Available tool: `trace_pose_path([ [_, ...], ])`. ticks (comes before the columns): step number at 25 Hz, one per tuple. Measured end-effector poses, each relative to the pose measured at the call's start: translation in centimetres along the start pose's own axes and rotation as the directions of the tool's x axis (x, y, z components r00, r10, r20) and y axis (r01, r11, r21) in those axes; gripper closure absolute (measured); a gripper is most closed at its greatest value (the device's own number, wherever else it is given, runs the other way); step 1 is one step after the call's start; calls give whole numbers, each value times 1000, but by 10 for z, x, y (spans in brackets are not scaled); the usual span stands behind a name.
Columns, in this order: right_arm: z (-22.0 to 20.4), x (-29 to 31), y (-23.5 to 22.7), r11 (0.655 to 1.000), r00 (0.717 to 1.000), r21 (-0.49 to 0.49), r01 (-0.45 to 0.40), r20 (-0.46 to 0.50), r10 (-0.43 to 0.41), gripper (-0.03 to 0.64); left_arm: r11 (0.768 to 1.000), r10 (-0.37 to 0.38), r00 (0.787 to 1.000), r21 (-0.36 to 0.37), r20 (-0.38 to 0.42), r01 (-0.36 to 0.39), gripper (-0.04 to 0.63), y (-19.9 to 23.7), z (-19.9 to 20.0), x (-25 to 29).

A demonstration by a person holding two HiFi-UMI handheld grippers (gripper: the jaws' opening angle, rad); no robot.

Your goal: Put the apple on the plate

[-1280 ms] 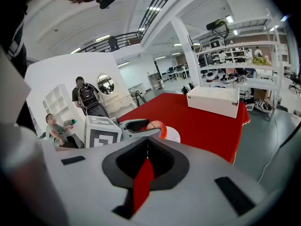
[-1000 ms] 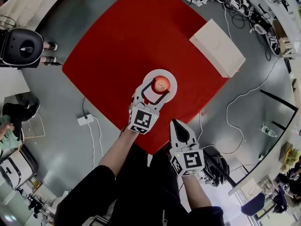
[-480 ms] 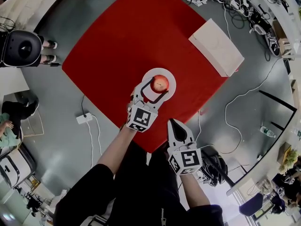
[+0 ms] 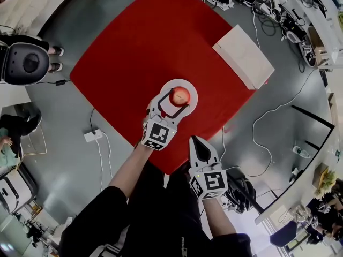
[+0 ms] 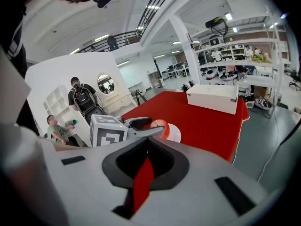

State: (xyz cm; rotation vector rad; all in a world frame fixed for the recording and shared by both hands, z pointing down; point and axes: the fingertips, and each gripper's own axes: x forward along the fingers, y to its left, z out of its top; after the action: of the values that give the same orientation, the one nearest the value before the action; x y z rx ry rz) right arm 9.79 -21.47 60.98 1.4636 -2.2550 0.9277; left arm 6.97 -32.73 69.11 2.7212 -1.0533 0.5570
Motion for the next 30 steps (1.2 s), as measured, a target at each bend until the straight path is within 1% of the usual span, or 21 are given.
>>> trace_pose_path([
  [12, 8, -3, -1, 1000, 1000, -1, 9, 14, -9, 606, 1000, -12, 1000, -18, -13, 12, 287, -1, 0, -4],
  [21, 28, -7, 0, 1000, 999, -20, 13, 44, -12, 606, 1000, -3, 1000, -10, -11, 3, 294, 0, 13, -15],
  [23, 35, -10, 2, 1000, 998, -28, 12, 55, -10, 606, 1000, -1, 1000, -6, 1, 1, 315, -1, 21, -23],
  [27, 51, -16, 6, 999, 997, -40, 7, 79, -4, 606, 1000, 7, 1000, 4, 28, -7, 410, -3, 39, -42],
  [30, 63, -22, 11, 999, 995, -51, 5, 97, 0, 606, 1000, 4, 999, 17, 42, -4, 430, -8, 52, -56],
])
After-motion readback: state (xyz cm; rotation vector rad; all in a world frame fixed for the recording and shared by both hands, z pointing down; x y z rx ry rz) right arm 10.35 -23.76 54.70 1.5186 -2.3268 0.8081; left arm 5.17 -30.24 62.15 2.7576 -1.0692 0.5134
